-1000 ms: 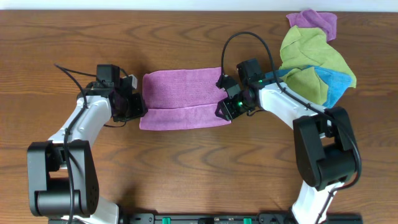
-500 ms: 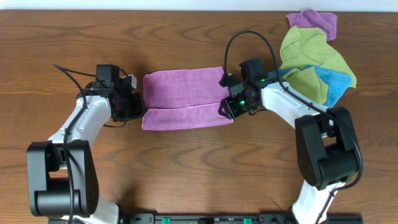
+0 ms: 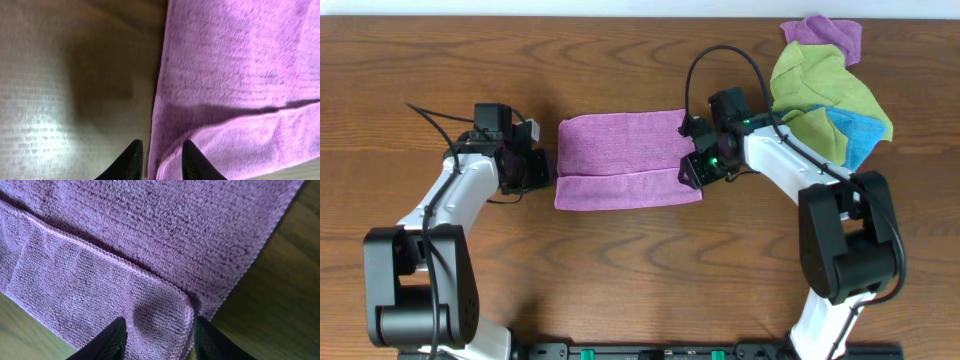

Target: Fold the cloth

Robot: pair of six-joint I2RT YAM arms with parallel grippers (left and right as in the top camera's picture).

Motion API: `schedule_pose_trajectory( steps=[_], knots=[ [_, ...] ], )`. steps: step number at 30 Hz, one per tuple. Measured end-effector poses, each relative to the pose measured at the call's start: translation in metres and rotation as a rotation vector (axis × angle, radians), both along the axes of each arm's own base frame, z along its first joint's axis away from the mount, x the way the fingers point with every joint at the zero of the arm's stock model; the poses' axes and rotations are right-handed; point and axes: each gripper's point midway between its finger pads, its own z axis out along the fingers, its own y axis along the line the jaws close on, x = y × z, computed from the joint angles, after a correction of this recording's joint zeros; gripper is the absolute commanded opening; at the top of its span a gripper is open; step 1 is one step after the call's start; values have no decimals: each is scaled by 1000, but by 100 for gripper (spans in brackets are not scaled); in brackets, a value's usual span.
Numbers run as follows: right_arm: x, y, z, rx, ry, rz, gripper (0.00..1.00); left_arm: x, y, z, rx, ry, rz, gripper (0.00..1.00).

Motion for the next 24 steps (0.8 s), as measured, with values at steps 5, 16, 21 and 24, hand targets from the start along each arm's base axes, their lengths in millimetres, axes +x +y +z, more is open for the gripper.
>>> schedule_pose_trajectory(
  steps=[5, 16, 21, 24],
  knots=[
    [0, 0, 0, 0, 0, 0, 45, 4, -6, -6, -38, 1, -11, 28],
    [0, 0, 0, 0, 0, 0, 45, -6, -26, -21, -160, 74, -42, 24],
    [0, 0, 0, 0, 0, 0, 45, -7, -28, -20, -173, 72, -56, 6],
    [0, 0, 0, 0, 0, -1, 47, -7, -28, -20, -173, 68, -63, 6]
  ],
)
